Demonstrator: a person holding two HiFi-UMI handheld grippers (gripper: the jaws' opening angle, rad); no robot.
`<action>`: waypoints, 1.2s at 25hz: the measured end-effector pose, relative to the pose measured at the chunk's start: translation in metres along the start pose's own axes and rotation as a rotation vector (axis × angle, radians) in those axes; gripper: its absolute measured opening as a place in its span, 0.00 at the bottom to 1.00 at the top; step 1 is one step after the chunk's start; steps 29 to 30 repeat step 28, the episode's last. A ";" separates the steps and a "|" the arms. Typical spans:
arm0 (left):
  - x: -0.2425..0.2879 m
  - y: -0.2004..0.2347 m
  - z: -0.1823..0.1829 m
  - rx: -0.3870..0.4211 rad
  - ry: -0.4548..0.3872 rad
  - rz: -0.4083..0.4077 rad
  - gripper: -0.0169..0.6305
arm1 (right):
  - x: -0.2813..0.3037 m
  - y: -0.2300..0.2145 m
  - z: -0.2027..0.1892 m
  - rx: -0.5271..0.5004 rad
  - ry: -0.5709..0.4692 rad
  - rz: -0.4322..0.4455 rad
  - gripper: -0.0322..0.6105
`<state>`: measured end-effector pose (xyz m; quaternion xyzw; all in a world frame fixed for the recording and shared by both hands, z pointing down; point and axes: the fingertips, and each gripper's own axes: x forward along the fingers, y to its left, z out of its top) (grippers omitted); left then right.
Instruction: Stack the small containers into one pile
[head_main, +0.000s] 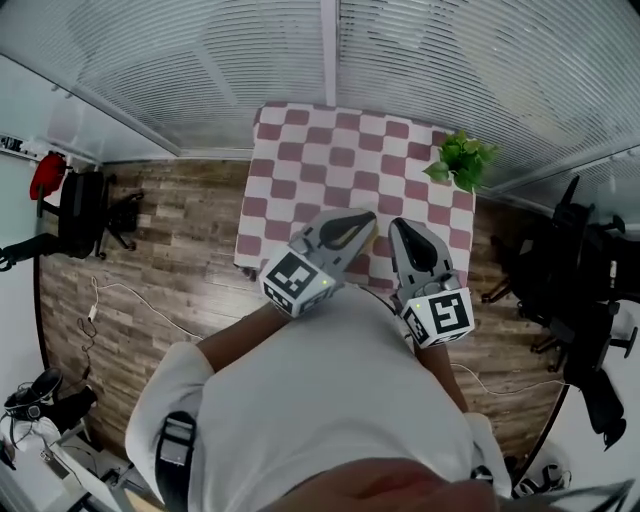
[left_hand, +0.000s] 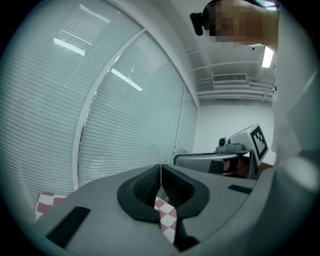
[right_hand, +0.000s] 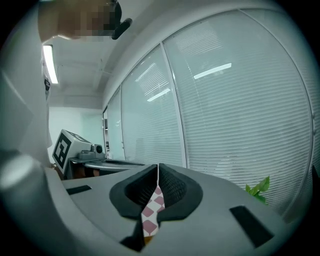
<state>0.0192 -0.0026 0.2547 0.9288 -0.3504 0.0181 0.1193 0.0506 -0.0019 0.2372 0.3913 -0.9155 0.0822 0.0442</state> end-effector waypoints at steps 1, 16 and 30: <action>0.002 0.000 0.003 0.004 -0.008 -0.002 0.08 | 0.000 0.000 0.002 0.000 -0.003 -0.003 0.11; -0.001 -0.010 0.031 0.061 -0.075 -0.007 0.08 | -0.002 0.000 0.015 -0.015 -0.037 -0.024 0.10; -0.004 -0.009 0.027 0.042 -0.075 0.003 0.08 | -0.002 -0.002 0.015 -0.023 -0.036 -0.032 0.10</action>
